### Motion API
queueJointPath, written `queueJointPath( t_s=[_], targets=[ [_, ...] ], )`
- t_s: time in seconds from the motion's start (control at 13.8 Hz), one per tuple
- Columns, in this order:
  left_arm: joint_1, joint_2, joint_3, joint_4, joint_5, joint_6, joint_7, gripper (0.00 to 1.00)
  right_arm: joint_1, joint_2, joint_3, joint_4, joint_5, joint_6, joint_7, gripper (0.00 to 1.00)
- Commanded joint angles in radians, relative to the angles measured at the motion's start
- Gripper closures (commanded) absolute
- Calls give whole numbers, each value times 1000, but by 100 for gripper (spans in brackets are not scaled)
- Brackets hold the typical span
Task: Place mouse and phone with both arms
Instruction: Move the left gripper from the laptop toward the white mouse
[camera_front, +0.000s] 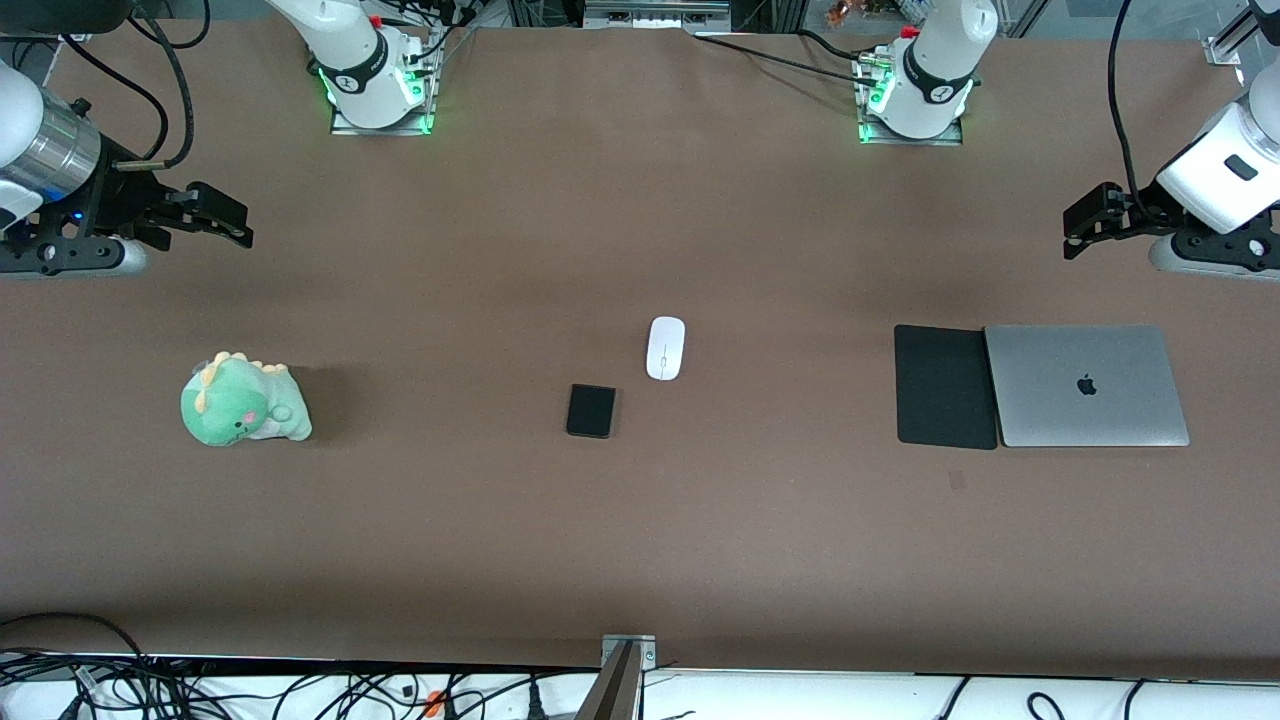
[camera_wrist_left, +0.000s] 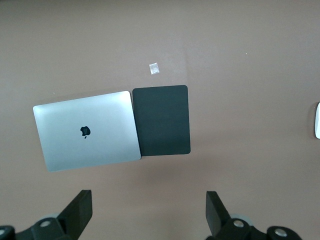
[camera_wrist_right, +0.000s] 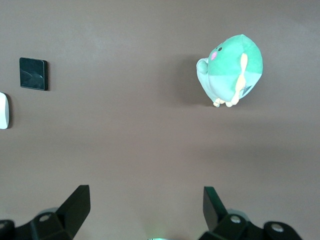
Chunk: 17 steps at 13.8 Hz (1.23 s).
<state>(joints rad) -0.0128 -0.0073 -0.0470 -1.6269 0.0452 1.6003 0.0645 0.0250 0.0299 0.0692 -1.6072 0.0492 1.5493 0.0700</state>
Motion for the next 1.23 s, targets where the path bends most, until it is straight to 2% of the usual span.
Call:
queueJointPath(
  t_s=[0.0, 0.29, 0.44, 0.58, 0.73, 0.8, 0.94, 1.16],
  targets=[
    [1, 12, -1, 33, -16, -26, 11, 0, -7, -15, 3, 4, -6, -18, -4, 0],
    [1, 12, -1, 32, -16, -30, 12, 0, -7, -16, 3, 4, -6, -20, -9, 0],
    [-3, 13, -4, 29, -16, -127, 14, 0, -7, -16, 3, 4, -6, -20, -9, 0],
    [-7, 51, -48, 13, -19, -236, 11, 0, -7, -16, 3, 4, -6, -20, -10, 0],
    [-9, 143, -112, 18, -27, -249, -5, 0, -7, -16, 1, 4, -6, -20, -7, 0],
    [-9, 198, -123, 21, -59, -223, -6, 0, -7, -16, 3, 4, -6, -20, -7, 0],
    [-12, 289, -139, 16, -149, -79, -6, 0, -7, -18, 3, 4, -11, -20, -3, 0],
    [-74, 421, -178, 18, -156, 154, -8, 0, -7, -21, 0, 4, -11, -28, -4, 0]
  ],
)
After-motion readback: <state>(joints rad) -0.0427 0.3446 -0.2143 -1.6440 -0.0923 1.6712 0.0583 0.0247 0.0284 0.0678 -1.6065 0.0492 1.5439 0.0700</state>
